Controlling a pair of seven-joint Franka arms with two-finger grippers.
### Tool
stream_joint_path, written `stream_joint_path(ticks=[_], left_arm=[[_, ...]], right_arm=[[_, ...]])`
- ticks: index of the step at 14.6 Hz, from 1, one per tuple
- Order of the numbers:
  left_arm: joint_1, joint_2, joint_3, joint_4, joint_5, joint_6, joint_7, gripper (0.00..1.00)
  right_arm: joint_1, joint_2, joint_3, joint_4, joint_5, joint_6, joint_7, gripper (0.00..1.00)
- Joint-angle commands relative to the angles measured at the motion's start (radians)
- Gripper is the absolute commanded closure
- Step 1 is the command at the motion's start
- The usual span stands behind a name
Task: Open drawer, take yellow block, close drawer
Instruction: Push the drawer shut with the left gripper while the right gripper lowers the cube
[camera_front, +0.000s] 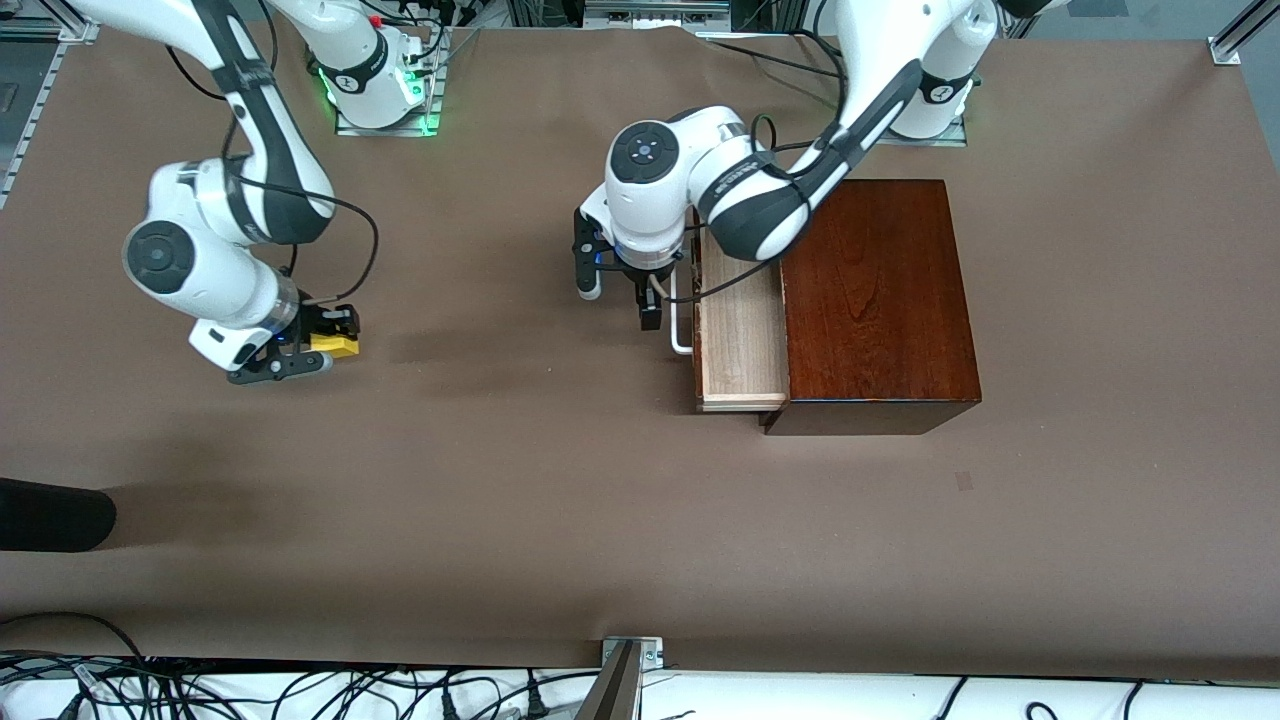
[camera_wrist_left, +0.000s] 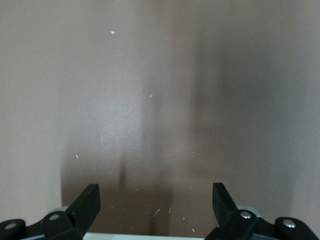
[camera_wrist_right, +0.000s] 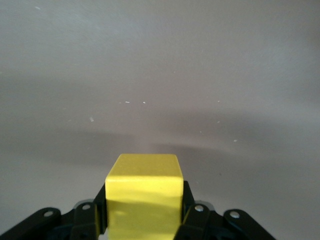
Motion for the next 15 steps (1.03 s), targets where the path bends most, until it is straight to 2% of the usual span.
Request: stream_joint_path(ticks=[1, 6, 11, 12, 13, 15], left_arm=[[-0.012, 0.009, 0.004, 0.009, 0.044, -0.038, 0.075, 0.00], [0.002, 0.005, 0.015, 0.012, 0.045, -0.256, 0.082, 0.00], [0.030, 0.006, 0.061, 0.012, 0.045, -0.346, 0.142, 0.00], [0.037, 0.005, 0.063, 0.015, 0.045, -0.377, 0.142, 0.00], [0.048, 0.006, 0.064, 0.015, 0.044, -0.405, 0.142, 0.00], [0.071, 0.008, 0.064, 0.014, 0.041, -0.437, 0.145, 0.00]], right_arm=[[-0.020, 0.022, 0.007, -0.069, 0.017, 0.109, 0.015, 1.00], [-0.021, 0.094, 0.005, -0.080, 0.017, 0.197, 0.017, 1.00], [-0.021, 0.122, 0.004, -0.083, 0.014, 0.237, 0.015, 1.00], [-0.020, 0.122, 0.005, -0.086, 0.014, 0.238, 0.015, 0.97], [-0.020, 0.122, 0.005, -0.086, 0.014, 0.237, 0.015, 0.80], [-0.020, 0.115, 0.005, -0.086, 0.014, 0.232, 0.015, 0.23]])
